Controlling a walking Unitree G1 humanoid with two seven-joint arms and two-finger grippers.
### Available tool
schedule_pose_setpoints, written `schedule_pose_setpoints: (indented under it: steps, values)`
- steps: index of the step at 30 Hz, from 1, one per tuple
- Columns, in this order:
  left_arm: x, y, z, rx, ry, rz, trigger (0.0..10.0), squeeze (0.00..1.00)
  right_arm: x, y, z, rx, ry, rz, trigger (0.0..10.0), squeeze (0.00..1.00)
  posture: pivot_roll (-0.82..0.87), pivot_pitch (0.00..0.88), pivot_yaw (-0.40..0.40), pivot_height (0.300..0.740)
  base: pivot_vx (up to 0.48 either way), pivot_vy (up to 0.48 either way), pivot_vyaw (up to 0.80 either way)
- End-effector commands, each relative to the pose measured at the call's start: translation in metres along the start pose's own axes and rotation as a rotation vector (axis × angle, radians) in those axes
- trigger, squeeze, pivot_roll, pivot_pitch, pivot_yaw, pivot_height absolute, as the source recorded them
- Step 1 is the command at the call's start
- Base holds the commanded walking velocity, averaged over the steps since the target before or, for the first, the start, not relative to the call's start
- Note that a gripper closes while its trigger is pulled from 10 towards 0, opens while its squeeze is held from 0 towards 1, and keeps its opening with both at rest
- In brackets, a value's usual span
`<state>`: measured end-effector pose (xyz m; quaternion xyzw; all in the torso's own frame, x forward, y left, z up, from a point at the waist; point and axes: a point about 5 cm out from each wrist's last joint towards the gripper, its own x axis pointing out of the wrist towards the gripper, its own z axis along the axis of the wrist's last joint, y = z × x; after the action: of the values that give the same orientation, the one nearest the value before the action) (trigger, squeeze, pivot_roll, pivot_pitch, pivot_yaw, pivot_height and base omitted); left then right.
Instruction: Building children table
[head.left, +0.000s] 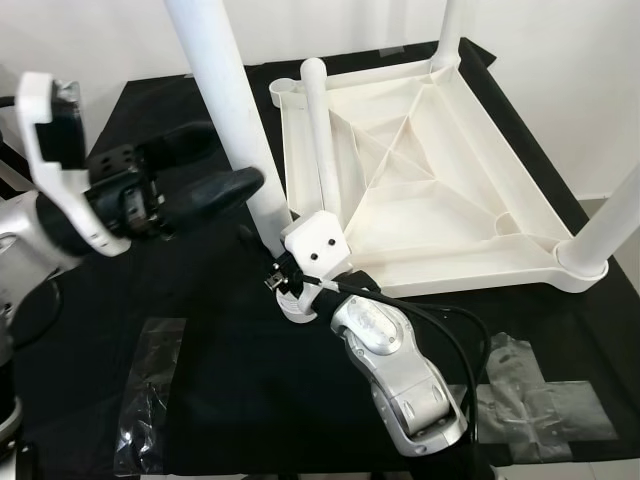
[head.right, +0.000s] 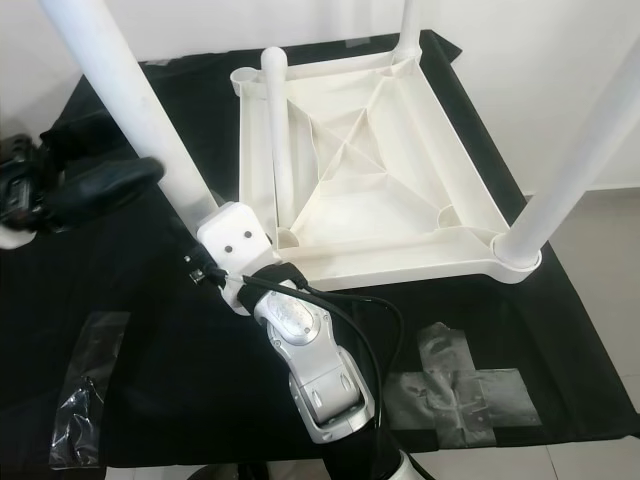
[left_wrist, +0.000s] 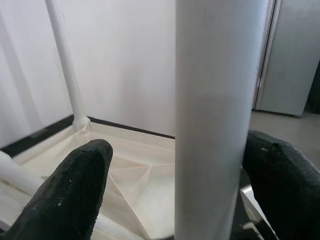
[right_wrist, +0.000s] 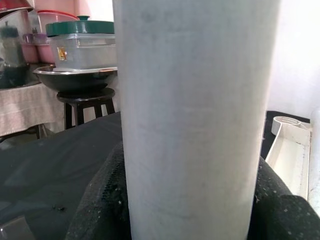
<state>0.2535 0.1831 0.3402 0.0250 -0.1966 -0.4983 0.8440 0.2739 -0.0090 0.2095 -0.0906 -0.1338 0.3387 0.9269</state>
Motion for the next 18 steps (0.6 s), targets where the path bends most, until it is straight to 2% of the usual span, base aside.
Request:
schedule_pose_setpoints:
  steps: [1, 5, 6, 7, 10, 14, 18]
  values:
    - [0.001, 0.0, -0.001, 0.024, 0.004, 0.011, 10.0, 0.0, -0.006, 0.009, -0.037, 0.045, 0.173, 0.037, 10.0, 0.0, -0.03, 0.18, 0.081, 0.74, 0.0, 0.0, 0.0]
    - [0.004, -0.003, 0.001, 0.009, -0.014, -0.029, 10.0, 0.0, -0.006, 0.008, -0.037, 0.046, 0.173, 0.034, 10.0, 0.0, -0.03, 0.181, 0.082, 0.74, 0.0, 0.0, 0.0]
    - [0.005, -0.006, 0.002, -0.011, -0.019, -0.066, 4.2, 0.0, -0.006, 0.008, -0.037, 0.047, 0.174, 0.032, 10.0, 0.0, -0.03, 0.181, 0.084, 0.74, 0.0, 0.0, 0.0]
    - [0.006, -0.009, 0.002, -0.037, -0.018, -0.1, 0.0, 0.0, -0.006, 0.008, -0.037, 0.048, 0.174, 0.032, 10.0, 0.0, -0.03, 0.181, 0.084, 0.74, 0.0, 0.0, 0.0]
    - [0.006, -0.012, 0.002, -0.051, -0.006, -0.137, 0.0, 0.0, -0.006, 0.008, -0.037, 0.048, 0.173, 0.032, 10.0, 0.0, -0.03, 0.182, 0.084, 0.74, 0.0, 0.0, 0.0]
    - [0.004, -0.016, 0.006, -0.121, -0.008, -0.214, 0.0, 0.0, -0.006, 0.007, -0.037, 0.045, 0.171, 0.031, 10.0, 0.0, -0.03, 0.182, 0.087, 0.74, 0.0, 0.0, 0.0]
    - [0.004, -0.016, 0.008, -0.142, -0.017, -0.236, 0.0, 0.0, -0.004, 0.004, -0.037, 0.034, 0.166, 0.034, 10.0, 0.0, -0.03, 0.18, 0.087, 0.74, 0.0, 0.0, 0.0]
